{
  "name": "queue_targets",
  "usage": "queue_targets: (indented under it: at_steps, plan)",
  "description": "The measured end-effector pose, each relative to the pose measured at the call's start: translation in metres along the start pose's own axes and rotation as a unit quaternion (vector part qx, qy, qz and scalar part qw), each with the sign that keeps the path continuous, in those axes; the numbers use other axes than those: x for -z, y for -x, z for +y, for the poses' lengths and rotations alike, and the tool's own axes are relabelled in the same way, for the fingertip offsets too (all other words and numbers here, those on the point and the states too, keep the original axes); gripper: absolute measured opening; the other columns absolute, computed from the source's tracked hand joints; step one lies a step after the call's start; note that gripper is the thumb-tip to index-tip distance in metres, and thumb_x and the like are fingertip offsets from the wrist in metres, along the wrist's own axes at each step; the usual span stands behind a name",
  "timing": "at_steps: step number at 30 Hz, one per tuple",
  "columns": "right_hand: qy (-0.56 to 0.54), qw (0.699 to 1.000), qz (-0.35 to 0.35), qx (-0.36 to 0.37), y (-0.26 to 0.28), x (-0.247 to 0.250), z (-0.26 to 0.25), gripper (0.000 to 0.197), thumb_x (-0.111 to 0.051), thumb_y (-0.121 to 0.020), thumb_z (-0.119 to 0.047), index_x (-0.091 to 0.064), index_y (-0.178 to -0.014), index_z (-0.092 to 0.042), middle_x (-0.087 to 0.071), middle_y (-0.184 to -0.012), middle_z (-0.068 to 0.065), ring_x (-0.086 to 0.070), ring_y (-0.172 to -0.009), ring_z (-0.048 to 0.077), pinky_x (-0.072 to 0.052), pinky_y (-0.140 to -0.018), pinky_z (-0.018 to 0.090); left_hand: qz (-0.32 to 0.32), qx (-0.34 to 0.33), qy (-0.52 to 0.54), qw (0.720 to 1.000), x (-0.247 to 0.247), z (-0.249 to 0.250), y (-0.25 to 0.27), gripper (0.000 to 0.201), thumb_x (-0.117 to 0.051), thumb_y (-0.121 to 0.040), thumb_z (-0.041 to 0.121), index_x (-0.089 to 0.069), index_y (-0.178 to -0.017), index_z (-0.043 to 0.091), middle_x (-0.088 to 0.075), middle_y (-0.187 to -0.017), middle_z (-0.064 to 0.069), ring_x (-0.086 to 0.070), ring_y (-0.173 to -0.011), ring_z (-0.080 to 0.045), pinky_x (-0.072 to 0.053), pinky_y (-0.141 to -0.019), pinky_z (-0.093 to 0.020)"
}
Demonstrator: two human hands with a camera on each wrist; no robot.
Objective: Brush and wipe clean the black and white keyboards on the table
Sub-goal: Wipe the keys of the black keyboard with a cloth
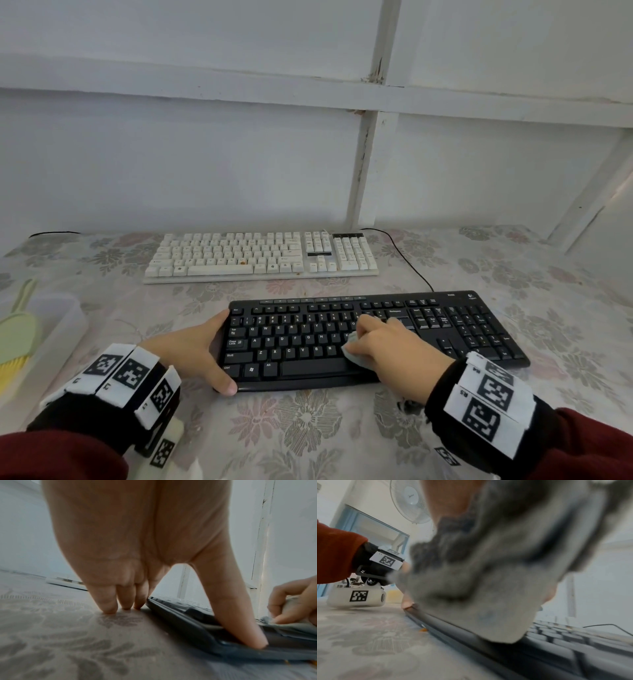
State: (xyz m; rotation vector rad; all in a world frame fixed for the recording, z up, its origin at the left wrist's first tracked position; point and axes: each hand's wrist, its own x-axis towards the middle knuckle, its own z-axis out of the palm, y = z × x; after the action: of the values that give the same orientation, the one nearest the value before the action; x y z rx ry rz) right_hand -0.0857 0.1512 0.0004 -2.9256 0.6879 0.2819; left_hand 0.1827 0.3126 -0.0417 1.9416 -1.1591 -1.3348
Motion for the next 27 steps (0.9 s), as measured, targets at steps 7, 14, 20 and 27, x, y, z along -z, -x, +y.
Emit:
queue_targets:
  at_steps: [7, 14, 20, 27]
  plan:
    - [-0.002, 0.998, 0.024, -0.066, 0.021, -0.006, 0.044, 0.018, -0.047, -0.095, -0.009, -0.062, -0.093, -0.018, -0.038, -0.093, -0.008, -0.036, -0.081, 0.017, -0.041, -0.074, 0.031, 0.002, 0.005, -0.009, 1.0, 0.0, 0.001, 0.001, 0.142, -0.096, -0.029, 0.037, -0.014, -0.144, 0.035, -0.042, -0.139, 0.017, -0.041, -0.129, -0.008, -0.032, -0.112, -0.039]
    - [0.009, 0.993, -0.026, -0.119, 0.036, 0.026, 0.058, 0.036, -0.043, -0.099, -0.033, -0.06, -0.079, -0.01, -0.037, -0.085, -0.01, -0.045, -0.077, 0.016, -0.032, -0.068, 0.022, 0.006, 0.012, -0.03, 0.999, 0.001, -0.001, -0.001, 0.146, -0.096, -0.028, 0.041, -0.011, -0.146, 0.034, -0.043, -0.139, 0.017, -0.042, -0.129, -0.008, -0.032, -0.112, -0.039]
    - [-0.073, 0.997, -0.017, 0.019, -0.006, 0.028, -0.027, 0.022, -0.048, -0.096, -0.015, -0.059, -0.078, -0.009, -0.039, -0.097, -0.004, -0.046, -0.091, 0.022, -0.041, -0.086, 0.033, 0.014, 0.034, -0.047, 0.998, 0.002, 0.0, -0.001, 0.15, -0.095, -0.026, 0.044, -0.006, -0.147, 0.036, -0.04, -0.14, 0.018, -0.04, -0.13, -0.008, -0.031, -0.113, -0.038]
    - [-0.012, 1.0, -0.026, 0.011, -0.012, 0.003, -0.017, 0.02, -0.046, -0.089, 0.005, -0.06, -0.083, -0.008, -0.033, -0.092, -0.002, -0.038, -0.083, 0.023, -0.041, -0.07, 0.036, 0.006, 0.024, -0.019, 1.0, 0.0, 0.0, 0.0, 0.144, -0.096, -0.03, 0.036, -0.01, -0.145, 0.036, -0.039, -0.141, 0.018, -0.038, -0.131, -0.008, -0.03, -0.113, -0.038]
